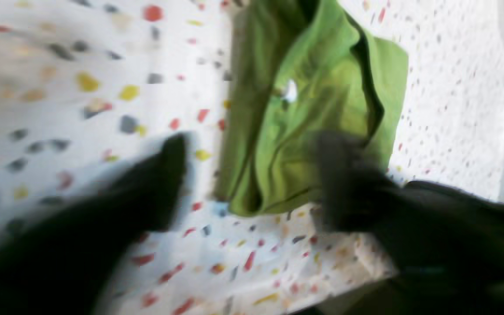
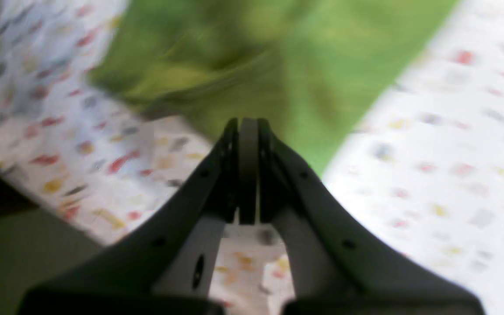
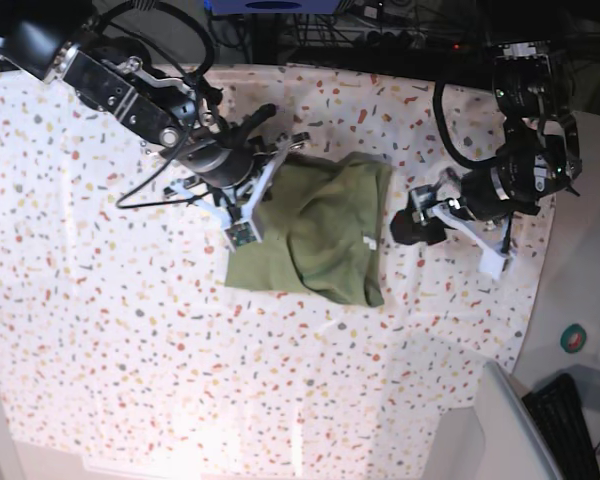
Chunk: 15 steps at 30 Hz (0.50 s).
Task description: Layout the t-shirt on the table in an organized manner, then fold the t-shirt properly
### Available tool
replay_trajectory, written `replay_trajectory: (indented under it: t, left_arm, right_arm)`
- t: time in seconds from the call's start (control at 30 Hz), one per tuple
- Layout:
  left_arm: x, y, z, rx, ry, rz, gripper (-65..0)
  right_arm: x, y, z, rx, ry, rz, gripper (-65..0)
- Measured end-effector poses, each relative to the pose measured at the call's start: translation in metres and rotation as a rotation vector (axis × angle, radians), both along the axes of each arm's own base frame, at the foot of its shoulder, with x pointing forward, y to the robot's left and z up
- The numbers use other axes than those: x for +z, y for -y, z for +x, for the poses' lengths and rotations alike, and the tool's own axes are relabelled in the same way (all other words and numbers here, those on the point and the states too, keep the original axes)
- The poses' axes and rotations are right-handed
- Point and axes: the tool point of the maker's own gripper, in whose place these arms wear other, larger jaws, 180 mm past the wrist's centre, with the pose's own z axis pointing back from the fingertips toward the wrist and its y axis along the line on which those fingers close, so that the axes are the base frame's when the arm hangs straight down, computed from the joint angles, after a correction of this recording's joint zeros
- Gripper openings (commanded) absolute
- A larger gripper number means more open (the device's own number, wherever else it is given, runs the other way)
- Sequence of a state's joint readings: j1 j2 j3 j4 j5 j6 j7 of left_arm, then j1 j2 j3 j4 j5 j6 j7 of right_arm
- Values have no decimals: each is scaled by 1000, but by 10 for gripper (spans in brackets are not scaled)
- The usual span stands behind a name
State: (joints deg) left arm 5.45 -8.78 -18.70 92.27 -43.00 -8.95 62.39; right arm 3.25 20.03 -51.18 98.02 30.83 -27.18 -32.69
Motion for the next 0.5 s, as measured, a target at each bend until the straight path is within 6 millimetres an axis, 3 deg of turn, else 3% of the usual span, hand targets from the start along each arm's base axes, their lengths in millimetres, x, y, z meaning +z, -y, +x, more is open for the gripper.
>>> replay_trajectory:
  t: [0.03,0.17,0.33,0.4,0.5]
  left_arm:
    - [-5,4,3,6,-12,-17,0]
    - [-30,16,12,27,-85,-83,0]
    - [-45,54,36,-41,-50,-90,0]
    - [-60,69,34,-61,-83,-105,0]
    - [-73,73,32,-59,-114,-127,0]
  right_arm:
    - [1,10,2,-20,3,-7,-650]
    - [8,38,12,-82,25,-21,-650]
    - [14,56,20,-135,41,-20,-650]
    - [12,59,18,-141,37,-25,-650]
    - [12,59,17,-145,37,-23,-650]
